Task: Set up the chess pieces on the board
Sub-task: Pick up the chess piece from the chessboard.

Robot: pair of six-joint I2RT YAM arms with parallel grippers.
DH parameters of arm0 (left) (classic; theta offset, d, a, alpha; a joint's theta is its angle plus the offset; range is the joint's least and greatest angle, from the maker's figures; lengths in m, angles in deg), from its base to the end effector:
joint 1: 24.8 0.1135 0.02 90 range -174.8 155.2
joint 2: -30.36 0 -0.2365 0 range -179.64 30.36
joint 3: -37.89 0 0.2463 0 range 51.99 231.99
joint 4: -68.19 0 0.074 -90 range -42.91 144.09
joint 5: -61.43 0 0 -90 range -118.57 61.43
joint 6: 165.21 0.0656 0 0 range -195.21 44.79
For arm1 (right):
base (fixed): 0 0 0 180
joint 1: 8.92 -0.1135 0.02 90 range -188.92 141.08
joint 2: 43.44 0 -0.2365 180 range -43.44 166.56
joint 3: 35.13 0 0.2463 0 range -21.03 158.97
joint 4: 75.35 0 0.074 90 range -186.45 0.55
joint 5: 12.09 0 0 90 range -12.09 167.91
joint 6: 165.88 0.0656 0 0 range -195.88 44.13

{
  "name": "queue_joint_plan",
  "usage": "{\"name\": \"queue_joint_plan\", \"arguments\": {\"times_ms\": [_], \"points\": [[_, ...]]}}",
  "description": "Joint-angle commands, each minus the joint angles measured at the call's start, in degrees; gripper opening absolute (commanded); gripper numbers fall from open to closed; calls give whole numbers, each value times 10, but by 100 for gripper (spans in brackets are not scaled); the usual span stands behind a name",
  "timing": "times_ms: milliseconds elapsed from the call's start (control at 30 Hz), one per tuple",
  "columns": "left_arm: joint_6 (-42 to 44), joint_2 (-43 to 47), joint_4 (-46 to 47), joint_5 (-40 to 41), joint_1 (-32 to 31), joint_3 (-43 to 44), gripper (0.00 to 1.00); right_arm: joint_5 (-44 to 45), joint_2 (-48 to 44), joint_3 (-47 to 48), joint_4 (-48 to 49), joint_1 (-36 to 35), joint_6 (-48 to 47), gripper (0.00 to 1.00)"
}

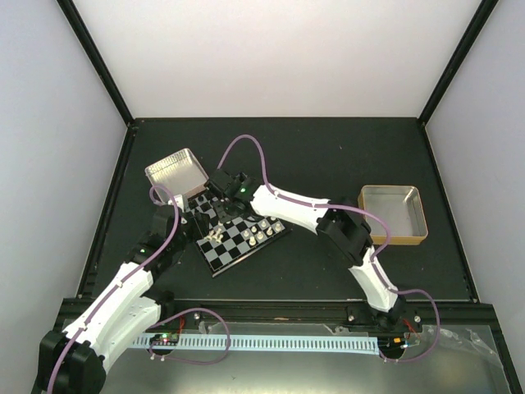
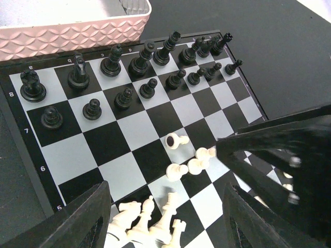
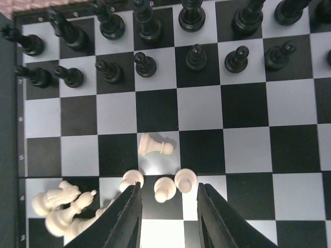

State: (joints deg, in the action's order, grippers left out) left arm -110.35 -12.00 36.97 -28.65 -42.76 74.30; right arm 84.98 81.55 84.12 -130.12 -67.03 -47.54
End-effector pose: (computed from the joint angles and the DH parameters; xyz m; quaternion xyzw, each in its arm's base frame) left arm 0.1916 -0.0622 0.1630 -0.1335 0.8856 -0.1994 0.3977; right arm 0.2547 0.3941 0.1615 -0.2328 0.9369 0.1305 0.2259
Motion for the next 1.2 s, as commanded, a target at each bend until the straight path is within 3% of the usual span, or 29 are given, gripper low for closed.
{"name": "queue_joint_plan", "arguments": {"times_ms": [0,300,700,800,1167], "points": [[-2,4,-4,7,4,9,61,19,29,24,-4,3,11,31],[-2,3,-4,8,4,11,61,29,51,30,-11,6,15,19],[-2,2,-2,6,3,10,61,14,65,34,-13,6,8,17],[-1,3,-3,7,4,11,61,16,67,38,-16,6,6,12],[0,6,-9,9,4,11,61,76,-43,-60,18,6,16,7]]}}
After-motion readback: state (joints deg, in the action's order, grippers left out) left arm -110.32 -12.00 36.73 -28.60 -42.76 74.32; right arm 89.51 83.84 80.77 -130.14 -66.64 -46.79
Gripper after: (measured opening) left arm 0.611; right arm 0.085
